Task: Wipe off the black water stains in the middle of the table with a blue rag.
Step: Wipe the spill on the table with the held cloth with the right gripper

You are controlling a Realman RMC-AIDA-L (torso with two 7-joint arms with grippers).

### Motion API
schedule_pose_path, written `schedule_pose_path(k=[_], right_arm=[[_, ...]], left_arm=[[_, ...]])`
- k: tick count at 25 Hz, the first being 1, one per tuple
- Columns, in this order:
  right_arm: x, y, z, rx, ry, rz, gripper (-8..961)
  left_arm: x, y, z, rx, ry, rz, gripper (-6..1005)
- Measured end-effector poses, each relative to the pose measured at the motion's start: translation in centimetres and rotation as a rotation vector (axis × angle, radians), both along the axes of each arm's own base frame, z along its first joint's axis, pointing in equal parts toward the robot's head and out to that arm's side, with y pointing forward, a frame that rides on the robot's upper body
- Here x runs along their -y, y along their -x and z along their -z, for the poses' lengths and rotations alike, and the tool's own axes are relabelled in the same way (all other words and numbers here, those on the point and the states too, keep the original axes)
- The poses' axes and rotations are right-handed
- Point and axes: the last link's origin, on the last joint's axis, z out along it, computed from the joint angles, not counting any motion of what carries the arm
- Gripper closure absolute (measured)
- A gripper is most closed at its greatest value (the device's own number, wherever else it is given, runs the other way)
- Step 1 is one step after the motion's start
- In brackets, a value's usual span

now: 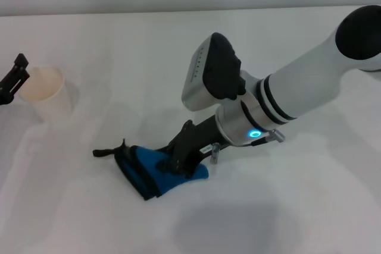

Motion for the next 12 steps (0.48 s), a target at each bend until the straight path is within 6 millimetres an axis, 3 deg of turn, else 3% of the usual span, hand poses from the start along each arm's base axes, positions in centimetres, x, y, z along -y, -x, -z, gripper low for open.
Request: schedule_pose_path(k=[6,12], right_arm=[[-1.3,0.2,0.3,-0.033,-0.117,0.008,845],[-2.7,-1.1,-0.3,-0.043,-0.270,0.048,844]], left_arm=[[-0.2,-0.1,0.0,-0.003,0.003,-0.001,108],[-0.2,-0.1,0.0,-0.002,0.002,-0.002,107]])
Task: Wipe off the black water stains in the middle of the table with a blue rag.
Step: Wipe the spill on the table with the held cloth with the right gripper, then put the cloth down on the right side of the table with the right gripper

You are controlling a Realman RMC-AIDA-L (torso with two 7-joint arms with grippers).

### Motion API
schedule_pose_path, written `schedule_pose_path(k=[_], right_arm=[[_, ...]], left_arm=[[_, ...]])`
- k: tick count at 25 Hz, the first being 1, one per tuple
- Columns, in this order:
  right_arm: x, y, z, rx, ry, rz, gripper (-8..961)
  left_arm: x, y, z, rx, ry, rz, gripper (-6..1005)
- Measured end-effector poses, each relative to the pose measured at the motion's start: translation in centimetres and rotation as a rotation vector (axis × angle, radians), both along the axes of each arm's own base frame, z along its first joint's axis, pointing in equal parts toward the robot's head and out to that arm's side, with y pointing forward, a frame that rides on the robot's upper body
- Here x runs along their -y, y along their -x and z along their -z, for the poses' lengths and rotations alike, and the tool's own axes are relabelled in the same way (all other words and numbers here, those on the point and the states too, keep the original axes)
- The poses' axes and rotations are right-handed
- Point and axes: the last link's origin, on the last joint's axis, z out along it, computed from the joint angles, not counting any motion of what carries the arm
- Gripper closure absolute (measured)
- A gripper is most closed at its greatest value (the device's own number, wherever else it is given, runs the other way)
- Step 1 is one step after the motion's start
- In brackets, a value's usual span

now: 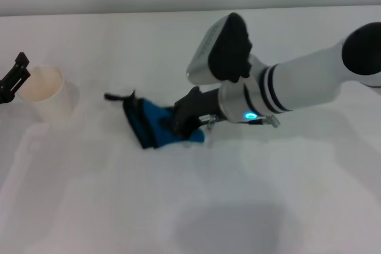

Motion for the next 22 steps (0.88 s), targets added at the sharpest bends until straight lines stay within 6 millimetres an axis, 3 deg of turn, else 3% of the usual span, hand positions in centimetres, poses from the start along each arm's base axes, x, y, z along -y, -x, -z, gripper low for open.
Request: schedule_pose_path(k=[12,22], right_arm=[[-3.4,-5.9,-6.2,-0.035,-0.236,0.218,845],[-3.6,-6.9,-7.2,0.030,-0.250,0.200,844]], left_arm=[[0.0,0.1,-0.1,0.001,-0.003,-0.002,107],[0.0,0.1,-0.1,0.001,-0.003,-0.002,108]])
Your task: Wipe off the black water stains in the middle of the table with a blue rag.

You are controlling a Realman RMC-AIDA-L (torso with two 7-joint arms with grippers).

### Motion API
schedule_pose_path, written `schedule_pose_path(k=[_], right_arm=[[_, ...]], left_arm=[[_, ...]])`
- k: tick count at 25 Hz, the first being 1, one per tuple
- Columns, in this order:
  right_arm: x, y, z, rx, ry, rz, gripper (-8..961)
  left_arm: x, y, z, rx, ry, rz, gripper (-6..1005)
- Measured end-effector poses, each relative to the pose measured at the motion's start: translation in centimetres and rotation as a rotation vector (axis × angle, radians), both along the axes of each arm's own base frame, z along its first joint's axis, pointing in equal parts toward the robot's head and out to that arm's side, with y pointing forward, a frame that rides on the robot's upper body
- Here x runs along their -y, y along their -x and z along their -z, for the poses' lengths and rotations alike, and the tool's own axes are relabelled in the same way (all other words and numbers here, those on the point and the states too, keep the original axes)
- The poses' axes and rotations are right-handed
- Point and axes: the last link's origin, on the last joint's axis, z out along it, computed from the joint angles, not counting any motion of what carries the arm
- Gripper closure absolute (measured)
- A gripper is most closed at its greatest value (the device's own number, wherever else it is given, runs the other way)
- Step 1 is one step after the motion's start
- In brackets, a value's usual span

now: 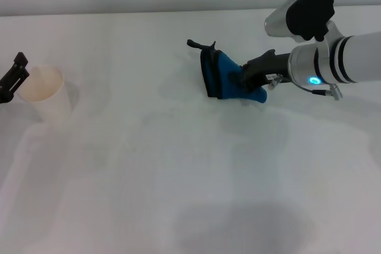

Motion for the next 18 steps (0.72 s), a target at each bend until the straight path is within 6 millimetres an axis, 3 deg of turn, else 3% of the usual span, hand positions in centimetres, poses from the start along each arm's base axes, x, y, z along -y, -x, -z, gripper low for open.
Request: schedule_pose_path(k=[14,18], right_arm=[[0.9,-1.4,-0.9,0.044,0.029,0.008,783],[1.3,-0.9,-1.7,0.038,-0.009,-0.028,626]], left_arm=[[0.0,0.0,-0.1,-0.002,-0.002,0.001,108],[0.0,0.1,-0.2,-0.003,-0.002,0.000,109]])
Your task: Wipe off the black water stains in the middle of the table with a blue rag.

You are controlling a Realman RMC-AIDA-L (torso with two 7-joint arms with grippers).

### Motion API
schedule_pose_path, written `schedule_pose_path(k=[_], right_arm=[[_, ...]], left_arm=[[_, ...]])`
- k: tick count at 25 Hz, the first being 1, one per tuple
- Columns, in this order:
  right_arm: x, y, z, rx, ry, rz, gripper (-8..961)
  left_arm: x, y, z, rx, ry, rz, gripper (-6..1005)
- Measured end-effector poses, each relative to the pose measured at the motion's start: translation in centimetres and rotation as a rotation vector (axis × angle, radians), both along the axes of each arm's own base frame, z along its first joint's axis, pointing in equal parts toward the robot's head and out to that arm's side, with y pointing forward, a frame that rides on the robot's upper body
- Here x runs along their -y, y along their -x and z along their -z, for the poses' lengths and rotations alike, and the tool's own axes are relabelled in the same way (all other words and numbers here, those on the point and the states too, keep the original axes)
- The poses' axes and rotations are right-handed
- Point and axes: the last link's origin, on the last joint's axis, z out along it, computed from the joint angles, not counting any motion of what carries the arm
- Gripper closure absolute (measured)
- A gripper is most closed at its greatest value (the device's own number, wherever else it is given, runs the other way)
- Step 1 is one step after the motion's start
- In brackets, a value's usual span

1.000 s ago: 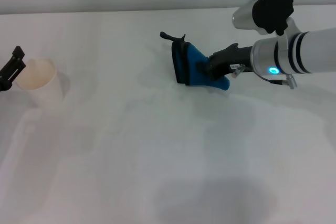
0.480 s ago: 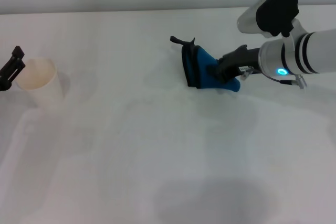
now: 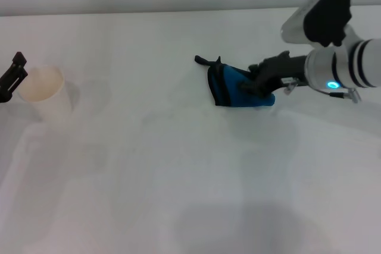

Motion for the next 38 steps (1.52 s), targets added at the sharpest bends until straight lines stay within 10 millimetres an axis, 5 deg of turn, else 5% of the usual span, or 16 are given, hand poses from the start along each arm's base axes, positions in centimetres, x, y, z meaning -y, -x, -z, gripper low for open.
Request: schedule_pose_path(k=[7,13,20,25,30,38], right_arm=[[0.0,1.0,-2.7,-0.101,-0.127,-0.022,343],[0.3,2.0,-4.8,-0.417,-0.211,-0.068,217],[3.4,-1.7,-7.7,-0.851,-0.434,-0.149,110],[6.6,-6.5,-6.0,-0.677,-0.702,-0.177,108],[9.1,-11.0,-4.3,-0.493,-0.806,0.001,111],[10.2,-13.2,-3.4,-0.407,-0.802,0.129,112]], left_arm=[[0.3,0.3,-0.1,-0.003,-0.005,-0.007,109],[0.8,0.7,-0.5,-0.005,-0.016,-0.010,109],[0.7,0.5,-0.5,-0.003,-0.020,-0.001,109],[0.7,0.6,-0.8,0.056,-0.030,-0.020,110],[0.9,0.9,-1.2,0.105,-0.051,-0.038,110],[1.0,1.1,-1.3,0.134,-0.053,-0.057,110]])
